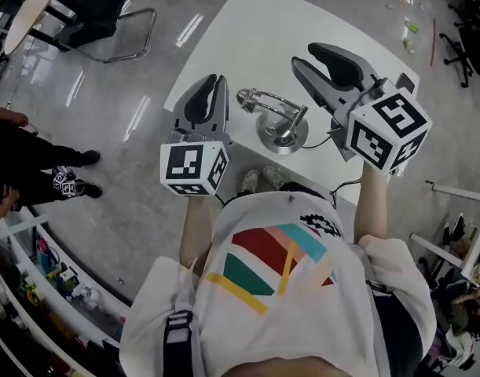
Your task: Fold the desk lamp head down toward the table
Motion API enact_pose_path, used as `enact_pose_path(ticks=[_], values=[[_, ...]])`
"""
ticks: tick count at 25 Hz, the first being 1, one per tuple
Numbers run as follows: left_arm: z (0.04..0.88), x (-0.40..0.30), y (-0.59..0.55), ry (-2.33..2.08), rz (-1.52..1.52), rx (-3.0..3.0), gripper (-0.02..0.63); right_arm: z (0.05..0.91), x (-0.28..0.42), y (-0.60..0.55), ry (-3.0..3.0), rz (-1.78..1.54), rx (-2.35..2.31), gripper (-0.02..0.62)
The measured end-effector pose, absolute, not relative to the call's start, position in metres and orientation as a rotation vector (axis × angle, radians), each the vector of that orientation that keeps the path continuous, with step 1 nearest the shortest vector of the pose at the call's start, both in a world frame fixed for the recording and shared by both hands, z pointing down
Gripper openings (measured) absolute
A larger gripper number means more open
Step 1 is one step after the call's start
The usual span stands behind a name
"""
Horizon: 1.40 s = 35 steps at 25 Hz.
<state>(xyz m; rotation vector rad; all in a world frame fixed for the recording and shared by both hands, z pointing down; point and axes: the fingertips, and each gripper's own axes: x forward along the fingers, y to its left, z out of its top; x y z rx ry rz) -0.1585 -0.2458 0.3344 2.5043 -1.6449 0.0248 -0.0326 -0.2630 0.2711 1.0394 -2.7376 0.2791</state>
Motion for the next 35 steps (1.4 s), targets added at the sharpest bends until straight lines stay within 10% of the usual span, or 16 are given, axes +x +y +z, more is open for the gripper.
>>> enact_pose_path(ticks=[9, 35], values=[[0.213, -0.093, -0.255, -1.683, -0.058, 2.811, 0.087, 0.253, 0.011, -0.258, -2.922, 0.266, 1.364, 0.155], [0.218, -0.067, -0.255, -1.553, -0.077, 2.845, 0.087, 0.243, -0.008, -0.251, -2.894, 0.144, 1.275, 0.155]])
